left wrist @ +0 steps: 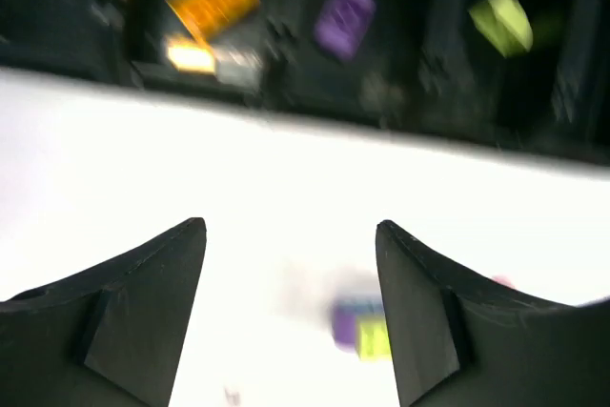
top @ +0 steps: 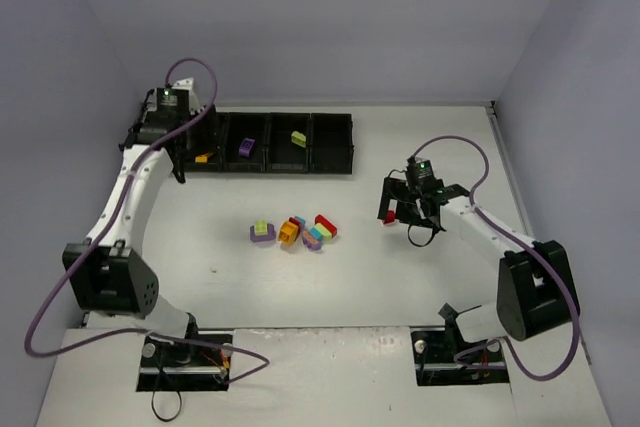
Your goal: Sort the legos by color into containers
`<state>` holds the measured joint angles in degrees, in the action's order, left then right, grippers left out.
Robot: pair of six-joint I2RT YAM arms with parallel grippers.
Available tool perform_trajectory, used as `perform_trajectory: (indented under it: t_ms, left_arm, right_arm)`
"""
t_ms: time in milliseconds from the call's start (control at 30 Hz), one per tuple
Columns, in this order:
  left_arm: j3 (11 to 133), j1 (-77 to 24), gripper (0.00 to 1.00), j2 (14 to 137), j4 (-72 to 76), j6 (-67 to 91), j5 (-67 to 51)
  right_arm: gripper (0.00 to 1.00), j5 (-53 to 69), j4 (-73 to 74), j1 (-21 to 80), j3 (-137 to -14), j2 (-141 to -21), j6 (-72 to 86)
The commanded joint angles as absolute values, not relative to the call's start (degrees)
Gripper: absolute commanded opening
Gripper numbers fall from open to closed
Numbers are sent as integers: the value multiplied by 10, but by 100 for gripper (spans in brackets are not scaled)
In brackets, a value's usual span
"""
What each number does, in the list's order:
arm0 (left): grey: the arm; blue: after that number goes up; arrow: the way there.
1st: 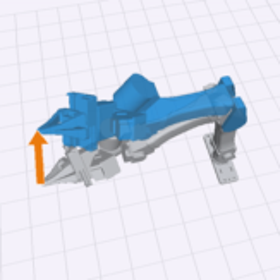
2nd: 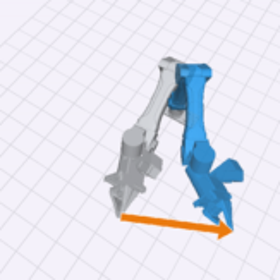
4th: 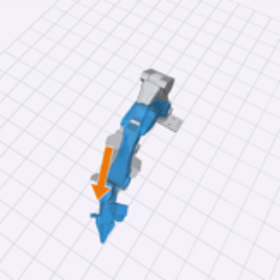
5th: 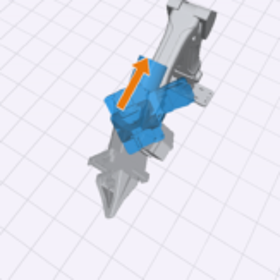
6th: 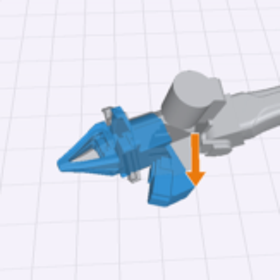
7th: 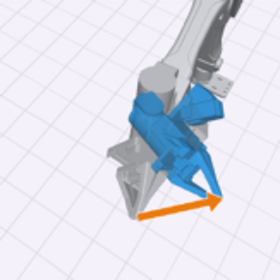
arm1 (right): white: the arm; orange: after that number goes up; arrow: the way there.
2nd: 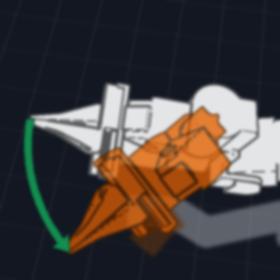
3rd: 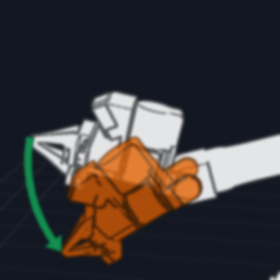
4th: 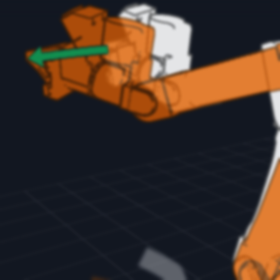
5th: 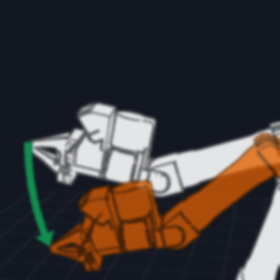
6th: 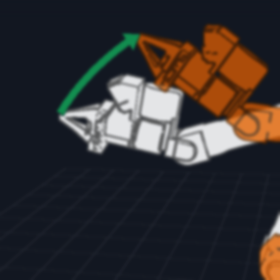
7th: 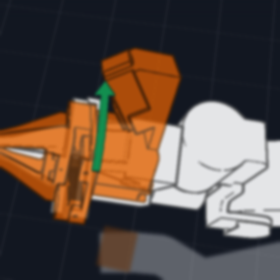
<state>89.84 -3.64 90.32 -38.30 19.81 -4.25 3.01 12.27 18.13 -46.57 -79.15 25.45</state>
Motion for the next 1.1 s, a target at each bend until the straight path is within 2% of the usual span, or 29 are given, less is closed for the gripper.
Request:
perform_trajectory:
  t_ms: [0, 300, 567, 733, 833, 867, 933, 967, 1067]
  left_arm:
    - [825, -74, 66, 813, -412, 215, -43]
    - [690, -86, 71, 651, -443, 225, -83]
    - [634, -87, 71, 598, -443, 242, -117]
    - [622, -87, 71, 579, -451, 236, -121]
    - [614, -87, 71, 572, -452, 235, -133]
    - [611, -87, 71, 570, -452, 236, -135]
    - [607, -87, 71, 565, -455, 237, -137]
    - [606, -87, 71, 563, -455, 241, -141]
    - [605, -87, 71, 553, -453, 242, -158]
  right_arm:
    - [94, 5, 83, 201, -503, -825, 264]
    - [85, -24, 55, 232, -503, -888, 272]
    - [80, -47, 19, 236, -514, -943, 261]
    - [72, -61, 8, 236, -527, -977, 251]
    - [63, -56, 5, 236, -526, -988, 254]
    - [53, -55, 5, 236, -526, -989, 255]
    - [41, -55, 5, 239, -526, -986, 261]
    - [30, -54, 5, 242, -525, -984, 263]
    - [14, -60, 7, 249, -527, -976, 272]
